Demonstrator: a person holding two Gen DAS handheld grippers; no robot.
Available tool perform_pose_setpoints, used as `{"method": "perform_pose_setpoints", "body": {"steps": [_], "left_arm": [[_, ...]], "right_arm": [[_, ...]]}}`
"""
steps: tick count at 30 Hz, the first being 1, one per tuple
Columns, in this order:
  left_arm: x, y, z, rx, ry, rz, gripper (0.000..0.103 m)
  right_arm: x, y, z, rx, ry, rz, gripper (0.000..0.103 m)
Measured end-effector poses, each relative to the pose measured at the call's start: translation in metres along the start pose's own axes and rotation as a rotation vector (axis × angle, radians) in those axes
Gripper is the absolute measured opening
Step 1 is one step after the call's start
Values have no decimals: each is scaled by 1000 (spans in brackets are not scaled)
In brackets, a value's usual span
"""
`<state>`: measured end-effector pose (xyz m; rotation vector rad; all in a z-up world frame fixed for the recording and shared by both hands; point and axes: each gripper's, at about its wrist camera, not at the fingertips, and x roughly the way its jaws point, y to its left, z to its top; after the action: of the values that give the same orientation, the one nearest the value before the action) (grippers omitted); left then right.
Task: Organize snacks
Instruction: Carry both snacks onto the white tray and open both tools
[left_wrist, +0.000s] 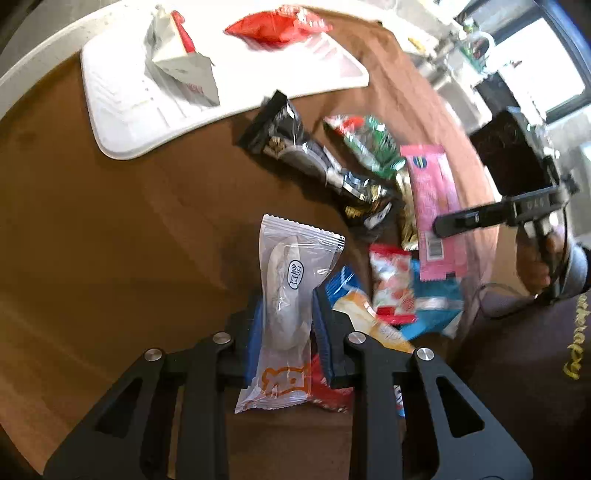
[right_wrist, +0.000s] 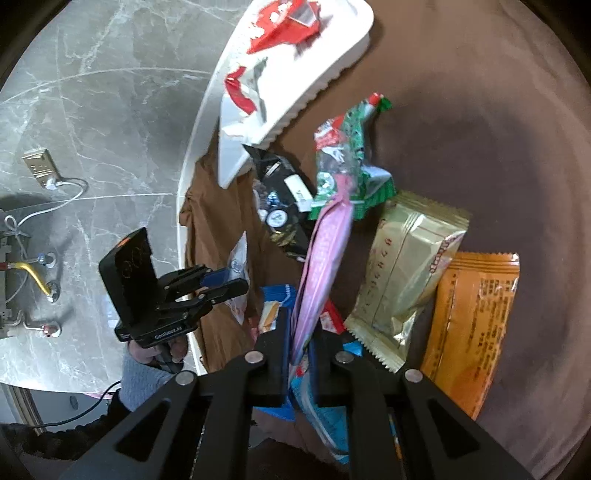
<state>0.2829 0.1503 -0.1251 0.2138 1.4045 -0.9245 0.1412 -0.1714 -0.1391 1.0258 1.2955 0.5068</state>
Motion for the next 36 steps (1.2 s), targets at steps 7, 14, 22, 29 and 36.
{"method": "perform_pose_setpoints", "body": {"steps": [7,14,22,29,36], "left_arm": [[-11,-6,8,-61,-51,-100,23],[-36,2,23,-128,-142,-177,23],[-71,40,53,-229,-286,-202,23],[-81,86,91,-350,-383,-221,23],[-67,116,121,-428,-416,-205,23]], "right_arm": [[-10,11,4,-26,-19,34,10],[-12,22,23,-57,-29,41,10],[-13,43,73,-135,-38,20,10],[-2,74,122,-256,-37,-34,11],[31,103,167,-364,-4,-88,11]]}}
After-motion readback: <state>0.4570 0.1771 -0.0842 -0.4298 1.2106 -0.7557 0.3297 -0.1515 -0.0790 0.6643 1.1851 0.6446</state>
